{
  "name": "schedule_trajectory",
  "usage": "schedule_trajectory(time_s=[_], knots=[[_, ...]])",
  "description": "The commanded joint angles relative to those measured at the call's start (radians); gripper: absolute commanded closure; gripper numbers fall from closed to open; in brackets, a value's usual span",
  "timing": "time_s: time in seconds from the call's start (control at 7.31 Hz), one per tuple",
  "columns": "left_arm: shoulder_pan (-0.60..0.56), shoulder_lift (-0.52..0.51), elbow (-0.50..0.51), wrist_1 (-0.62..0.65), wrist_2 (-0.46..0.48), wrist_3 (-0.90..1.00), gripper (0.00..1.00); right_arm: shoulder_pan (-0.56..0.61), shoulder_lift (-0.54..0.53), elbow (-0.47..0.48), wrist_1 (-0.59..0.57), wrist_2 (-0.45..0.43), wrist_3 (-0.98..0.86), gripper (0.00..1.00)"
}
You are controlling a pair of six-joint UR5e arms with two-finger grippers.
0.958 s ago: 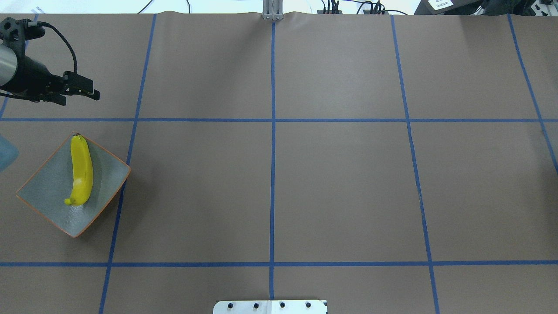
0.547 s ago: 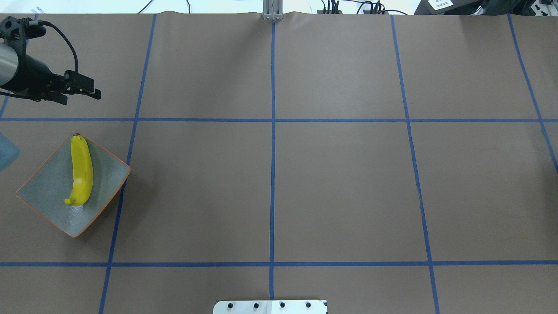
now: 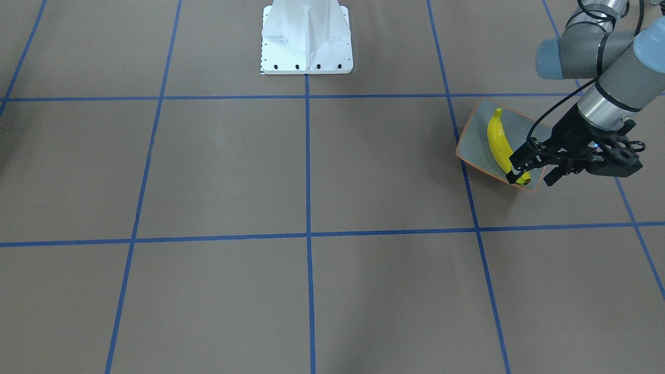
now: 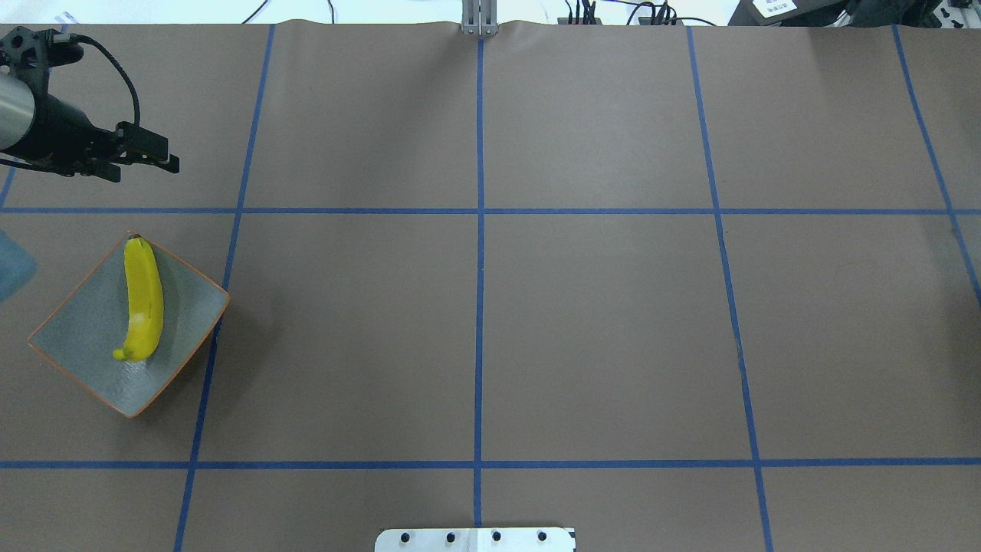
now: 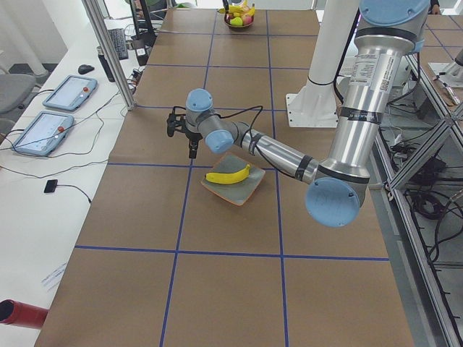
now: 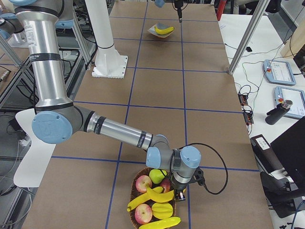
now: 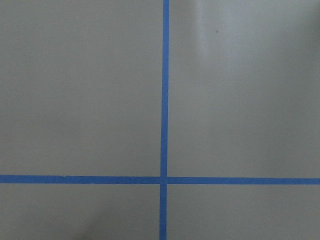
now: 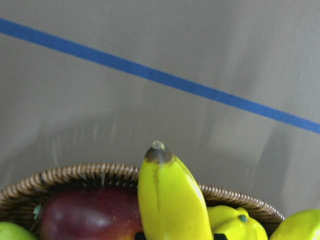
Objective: Transfer all bananas from basket to plate
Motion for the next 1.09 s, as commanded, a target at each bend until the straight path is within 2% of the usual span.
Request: schedule_trajectory(time_s=[0.0,0.14,0.27,0.41,0.55,0.68,0.96], knots=[[0.001,-0.001,0.000,0.000,-0.001,0.000,0.00,0.053,0.006,0.044,-0.023,-0.001,-0.010,1.00],[-0.001,-0.001,0.000,0.000,-0.001,0.000,0.00,0.082,0.006,0.105,-0.106,-0.006,-0.014,1.00],[0.001,-0.001,0.000,0.000,-0.001,0.000,0.00,0.102,0.086,0.183,-0.287,-0.007,-0.016,1.00],[0.001,0.000,0.002,0.000,-0.001,0.000,0.00,0.110,0.213,0.193,-0.451,-0.004,-0.027,1.00],[0.001,0.000,0.008,-0.002,-0.003,0.000,0.00,0.082,0.256,0.193,-0.493,0.014,-0.022,1.00],[0.001,0.000,0.008,-0.003,-0.003,0.000,0.00,0.049,0.273,0.193,-0.494,0.078,-0.008,1.00],[0.001,-0.001,0.009,-0.009,-0.003,0.000,0.00,0.025,0.287,0.199,-0.487,0.310,0.042,1.00]])
